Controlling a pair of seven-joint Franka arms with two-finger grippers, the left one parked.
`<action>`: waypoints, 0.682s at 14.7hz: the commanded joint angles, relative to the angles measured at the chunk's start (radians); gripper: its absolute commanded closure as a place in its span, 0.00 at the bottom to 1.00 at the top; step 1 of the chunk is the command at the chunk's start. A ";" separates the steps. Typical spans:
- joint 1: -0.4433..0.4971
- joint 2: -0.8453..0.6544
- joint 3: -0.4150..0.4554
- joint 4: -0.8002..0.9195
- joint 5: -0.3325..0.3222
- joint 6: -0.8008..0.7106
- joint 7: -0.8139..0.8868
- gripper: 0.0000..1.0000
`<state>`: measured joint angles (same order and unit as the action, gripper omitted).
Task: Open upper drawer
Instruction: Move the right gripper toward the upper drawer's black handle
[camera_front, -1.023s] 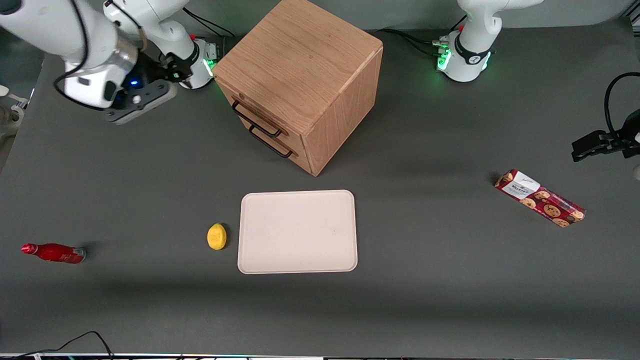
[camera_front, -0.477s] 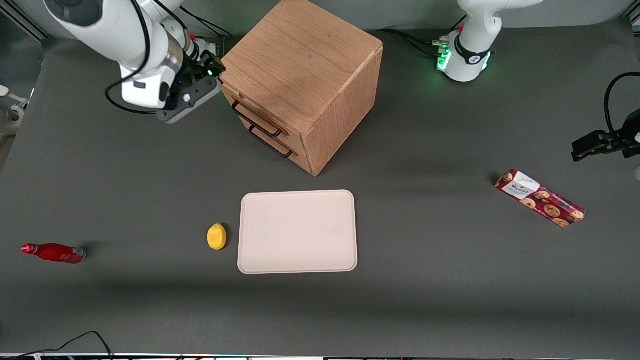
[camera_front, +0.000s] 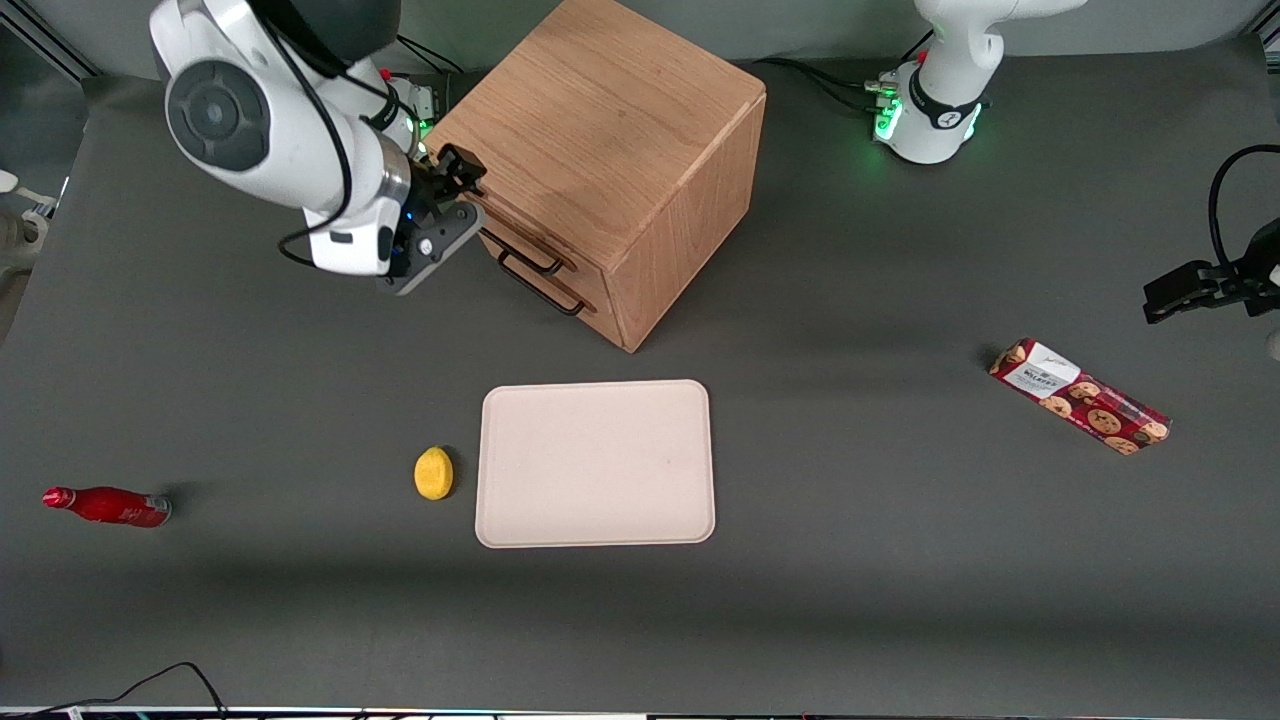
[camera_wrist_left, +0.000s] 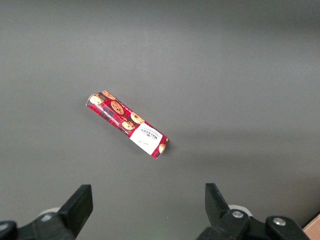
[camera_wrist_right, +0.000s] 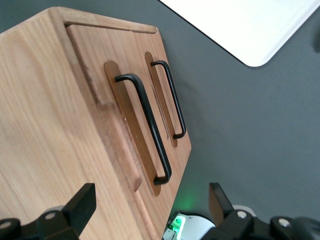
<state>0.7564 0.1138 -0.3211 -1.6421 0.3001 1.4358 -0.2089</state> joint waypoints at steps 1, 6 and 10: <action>-0.011 0.024 -0.003 -0.015 0.037 0.032 -0.041 0.00; -0.012 0.064 -0.001 -0.100 0.069 0.120 -0.099 0.00; -0.011 0.101 0.007 -0.122 0.076 0.118 -0.101 0.00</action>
<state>0.7481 0.2059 -0.3187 -1.7484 0.3481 1.5422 -0.2849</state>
